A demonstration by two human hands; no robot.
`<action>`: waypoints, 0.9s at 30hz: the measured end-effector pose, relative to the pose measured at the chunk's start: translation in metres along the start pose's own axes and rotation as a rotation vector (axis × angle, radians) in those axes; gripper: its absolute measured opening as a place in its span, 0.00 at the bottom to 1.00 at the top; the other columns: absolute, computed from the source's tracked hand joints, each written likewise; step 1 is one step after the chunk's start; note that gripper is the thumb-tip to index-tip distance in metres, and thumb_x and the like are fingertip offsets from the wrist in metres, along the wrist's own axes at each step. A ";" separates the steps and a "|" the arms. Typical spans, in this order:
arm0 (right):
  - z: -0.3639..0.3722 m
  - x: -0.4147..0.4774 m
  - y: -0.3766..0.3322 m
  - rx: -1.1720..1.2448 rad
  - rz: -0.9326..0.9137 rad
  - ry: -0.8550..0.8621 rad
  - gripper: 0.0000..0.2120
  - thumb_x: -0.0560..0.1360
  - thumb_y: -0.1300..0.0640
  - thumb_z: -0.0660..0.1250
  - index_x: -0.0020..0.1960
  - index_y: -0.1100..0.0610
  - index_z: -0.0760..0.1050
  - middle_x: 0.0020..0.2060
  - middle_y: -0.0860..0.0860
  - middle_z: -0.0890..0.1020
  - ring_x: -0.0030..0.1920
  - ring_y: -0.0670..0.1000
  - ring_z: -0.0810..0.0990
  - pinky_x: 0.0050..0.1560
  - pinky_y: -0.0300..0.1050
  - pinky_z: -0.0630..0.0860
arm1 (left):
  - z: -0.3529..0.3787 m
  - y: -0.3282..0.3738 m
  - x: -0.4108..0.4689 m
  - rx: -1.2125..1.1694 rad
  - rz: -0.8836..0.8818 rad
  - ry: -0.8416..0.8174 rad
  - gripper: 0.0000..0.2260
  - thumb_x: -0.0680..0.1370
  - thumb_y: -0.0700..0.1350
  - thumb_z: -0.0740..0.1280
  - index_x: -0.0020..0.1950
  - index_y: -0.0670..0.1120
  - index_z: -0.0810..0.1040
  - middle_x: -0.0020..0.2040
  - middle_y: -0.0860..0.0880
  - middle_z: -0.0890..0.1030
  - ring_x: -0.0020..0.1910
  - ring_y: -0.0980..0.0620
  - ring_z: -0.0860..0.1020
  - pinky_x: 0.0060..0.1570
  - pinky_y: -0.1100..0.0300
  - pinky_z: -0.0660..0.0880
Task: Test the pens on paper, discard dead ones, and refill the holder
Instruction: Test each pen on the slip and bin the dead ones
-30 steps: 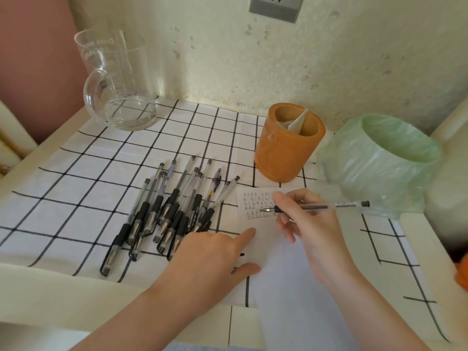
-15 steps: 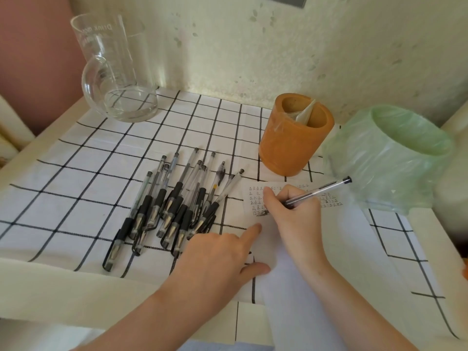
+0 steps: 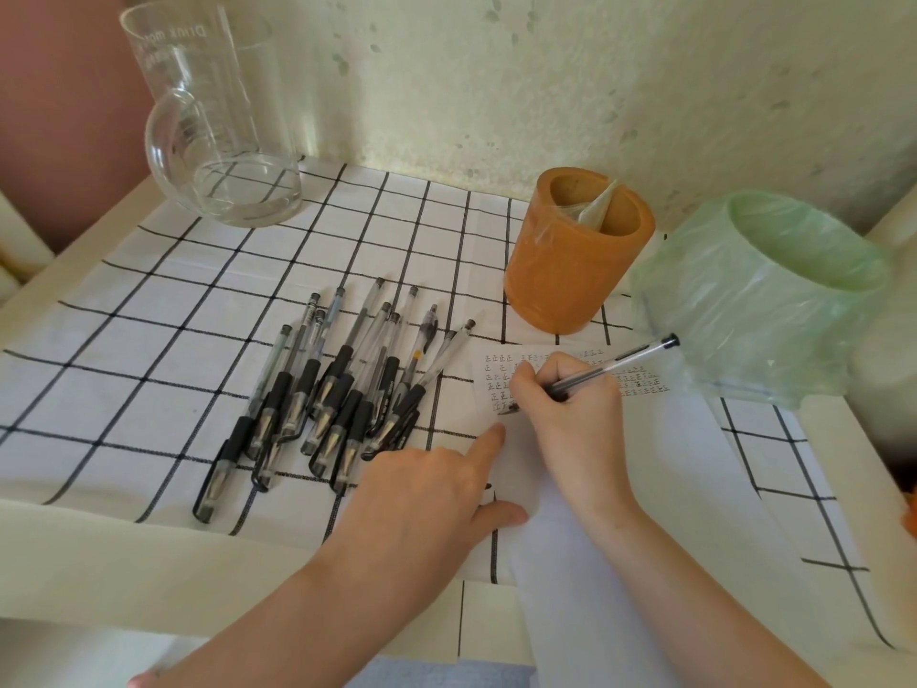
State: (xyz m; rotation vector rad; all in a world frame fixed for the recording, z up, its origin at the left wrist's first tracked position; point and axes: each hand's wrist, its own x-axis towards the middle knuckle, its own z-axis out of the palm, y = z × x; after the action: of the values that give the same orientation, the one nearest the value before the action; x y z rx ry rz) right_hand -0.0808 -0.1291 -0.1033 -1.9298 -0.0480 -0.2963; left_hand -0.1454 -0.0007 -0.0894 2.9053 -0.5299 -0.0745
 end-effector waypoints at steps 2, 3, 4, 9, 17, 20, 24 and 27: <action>0.000 0.000 0.000 -0.004 -0.005 -0.007 0.18 0.73 0.63 0.68 0.27 0.61 0.65 0.21 0.47 0.66 0.25 0.45 0.63 0.29 0.38 0.64 | 0.001 0.000 0.000 0.003 0.002 -0.004 0.31 0.76 0.65 0.49 0.75 0.54 0.47 0.41 0.52 0.76 0.36 0.53 0.69 0.28 0.64 0.58; 0.000 0.000 0.000 -0.006 -0.006 -0.008 0.18 0.73 0.63 0.68 0.27 0.61 0.65 0.21 0.47 0.66 0.25 0.46 0.63 0.29 0.39 0.64 | 0.001 0.000 0.000 0.003 0.000 -0.005 0.31 0.76 0.65 0.49 0.75 0.54 0.47 0.43 0.52 0.77 0.36 0.53 0.69 0.28 0.64 0.58; 0.000 0.000 0.000 -0.006 -0.006 -0.008 0.18 0.72 0.63 0.68 0.27 0.61 0.65 0.21 0.47 0.65 0.25 0.46 0.63 0.29 0.39 0.64 | 0.001 0.000 0.000 0.002 -0.001 -0.008 0.31 0.76 0.65 0.49 0.75 0.54 0.47 0.44 0.52 0.78 0.36 0.53 0.70 0.28 0.64 0.58; 0.001 0.000 -0.001 -0.021 -0.013 -0.004 0.20 0.72 0.65 0.68 0.27 0.57 0.62 0.20 0.46 0.63 0.25 0.44 0.60 0.27 0.37 0.60 | 0.001 0.000 0.000 -0.014 -0.001 -0.023 0.30 0.76 0.64 0.49 0.75 0.54 0.48 0.44 0.52 0.78 0.42 0.52 0.77 0.30 0.63 0.61; 0.000 0.000 -0.001 0.008 -0.009 0.008 0.20 0.71 0.66 0.67 0.26 0.56 0.61 0.20 0.46 0.63 0.25 0.44 0.60 0.28 0.36 0.61 | 0.000 0.000 0.000 -0.040 -0.014 -0.009 0.30 0.76 0.64 0.49 0.75 0.54 0.48 0.38 0.53 0.72 0.37 0.53 0.71 0.28 0.65 0.58; 0.000 0.001 -0.001 -0.003 -0.019 -0.011 0.21 0.71 0.66 0.67 0.26 0.54 0.61 0.20 0.45 0.64 0.25 0.44 0.61 0.28 0.34 0.61 | 0.000 0.001 0.000 -0.030 -0.011 -0.002 0.30 0.76 0.64 0.49 0.75 0.54 0.47 0.39 0.53 0.72 0.37 0.53 0.71 0.28 0.63 0.59; 0.000 0.000 -0.002 -0.003 -0.012 -0.019 0.21 0.71 0.67 0.67 0.25 0.54 0.60 0.19 0.45 0.63 0.24 0.44 0.61 0.27 0.33 0.60 | 0.000 0.000 0.000 -0.031 -0.007 0.000 0.30 0.77 0.64 0.49 0.75 0.54 0.48 0.43 0.52 0.77 0.37 0.53 0.72 0.28 0.63 0.59; 0.000 -0.001 -0.002 -0.004 -0.013 -0.021 0.21 0.70 0.67 0.67 0.25 0.54 0.60 0.19 0.45 0.63 0.25 0.44 0.60 0.27 0.34 0.60 | 0.001 0.000 0.000 -0.034 -0.005 0.014 0.29 0.77 0.64 0.49 0.75 0.54 0.48 0.40 0.53 0.74 0.36 0.54 0.69 0.28 0.65 0.58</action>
State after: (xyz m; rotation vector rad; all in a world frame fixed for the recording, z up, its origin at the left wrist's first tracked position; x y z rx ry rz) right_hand -0.0817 -0.1285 -0.1014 -1.9374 -0.0737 -0.2853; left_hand -0.1460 -0.0008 -0.0903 2.8717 -0.5142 -0.0638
